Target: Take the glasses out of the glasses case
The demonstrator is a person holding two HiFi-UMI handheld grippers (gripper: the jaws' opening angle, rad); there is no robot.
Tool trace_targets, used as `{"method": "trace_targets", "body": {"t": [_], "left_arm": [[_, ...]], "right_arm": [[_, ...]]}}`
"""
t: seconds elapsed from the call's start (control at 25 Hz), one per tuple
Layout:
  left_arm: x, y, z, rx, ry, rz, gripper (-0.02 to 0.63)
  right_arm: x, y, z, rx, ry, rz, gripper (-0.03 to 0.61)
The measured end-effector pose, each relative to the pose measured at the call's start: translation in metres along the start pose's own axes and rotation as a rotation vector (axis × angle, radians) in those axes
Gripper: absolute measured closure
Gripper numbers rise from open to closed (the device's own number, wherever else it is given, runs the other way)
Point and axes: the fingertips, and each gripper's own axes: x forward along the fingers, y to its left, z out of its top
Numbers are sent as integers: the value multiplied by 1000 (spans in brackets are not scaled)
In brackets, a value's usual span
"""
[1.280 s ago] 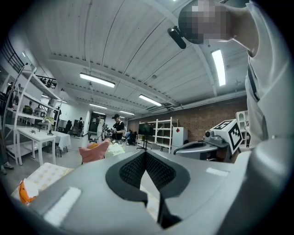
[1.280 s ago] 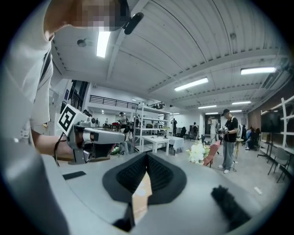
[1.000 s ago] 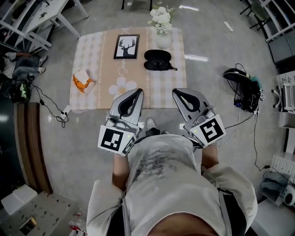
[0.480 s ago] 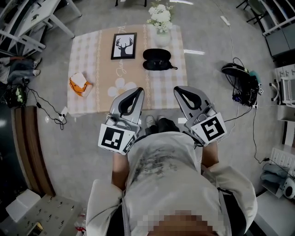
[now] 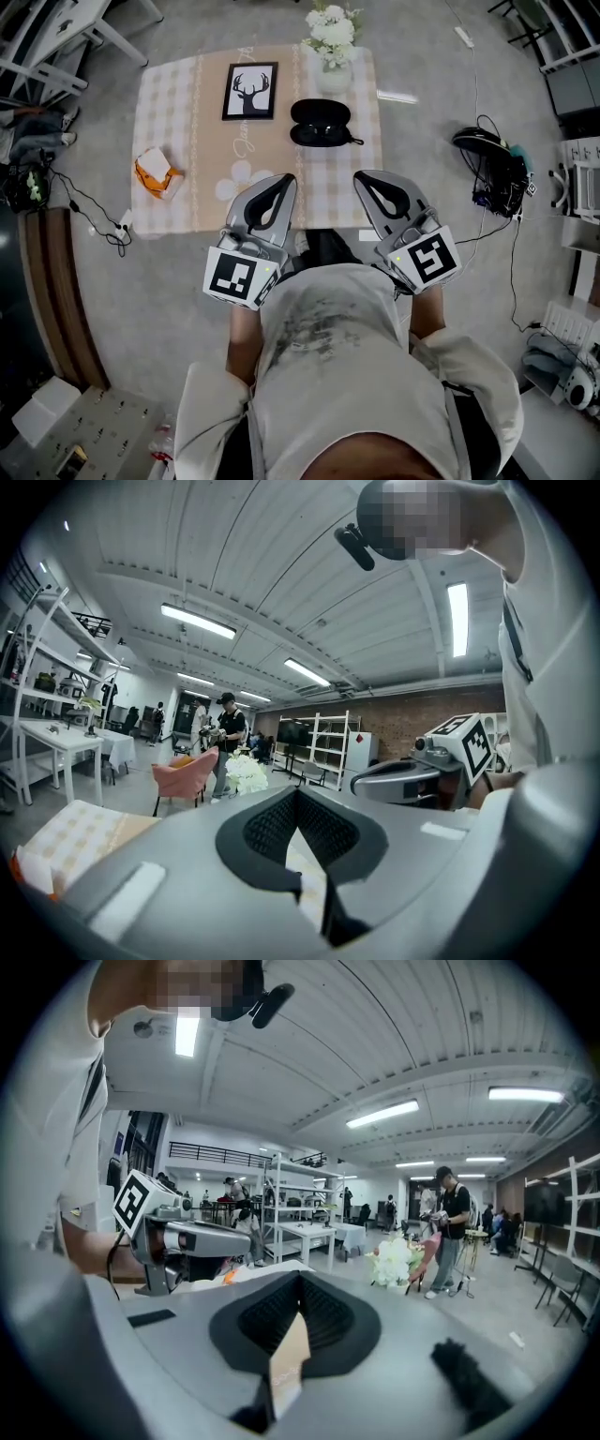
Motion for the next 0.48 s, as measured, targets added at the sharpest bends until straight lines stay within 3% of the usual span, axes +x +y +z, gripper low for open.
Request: {"method": "trace_targets", "body": {"t": [0.48], "left_arm": [[51, 37, -16, 5, 63, 32, 606]], "right_arm": [[42, -47, -20, -6, 67, 53, 561]]}}
